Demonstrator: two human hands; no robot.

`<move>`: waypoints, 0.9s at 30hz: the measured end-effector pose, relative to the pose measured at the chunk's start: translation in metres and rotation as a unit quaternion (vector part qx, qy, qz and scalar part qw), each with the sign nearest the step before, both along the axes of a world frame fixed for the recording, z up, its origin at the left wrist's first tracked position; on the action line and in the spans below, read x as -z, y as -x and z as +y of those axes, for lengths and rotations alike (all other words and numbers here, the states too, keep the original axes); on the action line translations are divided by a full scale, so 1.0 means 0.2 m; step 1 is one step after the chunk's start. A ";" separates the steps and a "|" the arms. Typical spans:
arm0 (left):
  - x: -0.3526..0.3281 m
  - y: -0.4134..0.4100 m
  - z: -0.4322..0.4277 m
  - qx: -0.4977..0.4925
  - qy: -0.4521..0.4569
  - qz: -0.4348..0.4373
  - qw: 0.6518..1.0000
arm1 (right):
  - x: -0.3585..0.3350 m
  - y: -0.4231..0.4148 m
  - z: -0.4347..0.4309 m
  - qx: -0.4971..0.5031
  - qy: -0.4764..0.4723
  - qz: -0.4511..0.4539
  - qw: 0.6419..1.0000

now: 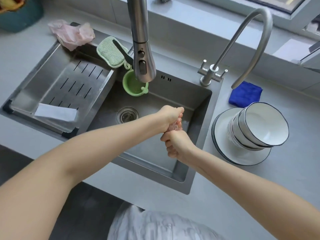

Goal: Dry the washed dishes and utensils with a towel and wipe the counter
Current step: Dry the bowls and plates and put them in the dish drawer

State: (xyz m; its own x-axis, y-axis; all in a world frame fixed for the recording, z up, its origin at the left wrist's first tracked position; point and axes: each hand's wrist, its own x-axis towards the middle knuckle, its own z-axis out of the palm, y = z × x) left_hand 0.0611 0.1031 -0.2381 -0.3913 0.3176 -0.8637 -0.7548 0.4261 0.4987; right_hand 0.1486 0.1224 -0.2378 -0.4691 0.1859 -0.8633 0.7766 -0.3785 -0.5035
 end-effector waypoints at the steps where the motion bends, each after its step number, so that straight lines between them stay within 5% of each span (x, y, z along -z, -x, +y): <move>1: 0.02 -0.01 0.01 -0.007 0.012 0.012 1.000 | 0.02 0.00 -0.01 0.003 -0.026 0.000 1.000; 8: 0.09 0.01 0.05 0.031 0.060 0.029 0.997 | 0.08 0.02 -0.04 0.020 -0.101 -0.005 0.995; 14: 0.06 0.09 0.02 0.151 0.059 -0.060 0.985 | 0.01 0.01 0.07 -0.012 0.152 -0.042 0.987; 17: -0.02 0.16 -0.04 0.213 -0.012 -0.096 0.972 | -0.07 0.00 0.14 -0.021 0.225 -0.020 0.974; 23: -0.08 0.27 -0.21 0.305 -0.106 -0.021 0.946 | -0.13 -0.03 0.31 -0.034 0.147 0.065 0.986; 27: -0.08 0.26 -0.25 0.250 -0.149 0.067 0.954 | -0.20 -0.05 0.35 -0.178 -0.077 0.142 0.971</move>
